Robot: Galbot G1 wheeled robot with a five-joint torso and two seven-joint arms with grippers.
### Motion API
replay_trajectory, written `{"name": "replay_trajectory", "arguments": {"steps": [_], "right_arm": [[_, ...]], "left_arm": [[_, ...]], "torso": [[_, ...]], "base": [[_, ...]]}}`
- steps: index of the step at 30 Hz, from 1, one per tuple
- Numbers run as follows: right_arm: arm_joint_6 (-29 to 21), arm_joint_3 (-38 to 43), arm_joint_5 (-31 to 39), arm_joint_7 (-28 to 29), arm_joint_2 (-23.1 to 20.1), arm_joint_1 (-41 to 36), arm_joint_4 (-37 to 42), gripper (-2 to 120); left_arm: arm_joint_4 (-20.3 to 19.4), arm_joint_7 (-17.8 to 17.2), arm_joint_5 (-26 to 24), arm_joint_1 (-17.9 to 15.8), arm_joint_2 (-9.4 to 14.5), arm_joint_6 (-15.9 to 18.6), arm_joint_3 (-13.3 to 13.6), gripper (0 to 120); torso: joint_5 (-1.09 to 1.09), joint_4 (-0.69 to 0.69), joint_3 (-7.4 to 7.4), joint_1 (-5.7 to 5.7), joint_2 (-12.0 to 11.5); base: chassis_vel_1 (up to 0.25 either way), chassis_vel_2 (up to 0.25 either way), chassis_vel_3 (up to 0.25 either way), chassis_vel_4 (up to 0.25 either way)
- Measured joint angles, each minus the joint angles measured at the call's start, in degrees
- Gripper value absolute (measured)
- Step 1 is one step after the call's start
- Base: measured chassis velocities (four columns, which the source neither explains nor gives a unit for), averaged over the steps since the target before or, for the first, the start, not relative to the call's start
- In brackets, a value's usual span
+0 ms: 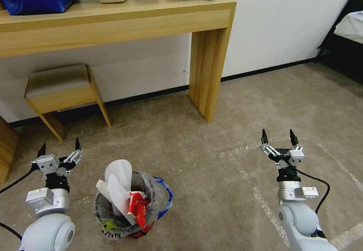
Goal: Pick up the trash bin and place the garbage on the floor into it.
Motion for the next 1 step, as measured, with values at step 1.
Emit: {"name": "replay_trajectory", "arguments": {"steps": [1], "right_arm": [[0.0,0.0,0.0,0.0,0.0,0.0,0.0,100]], "left_arm": [[0.0,0.0,0.0,0.0,0.0,0.0,0.0,100]], "torso": [[0.00,0.00,0.00,0.00,0.0]], "base": [[0.000,0.000,0.000,0.000]]}}
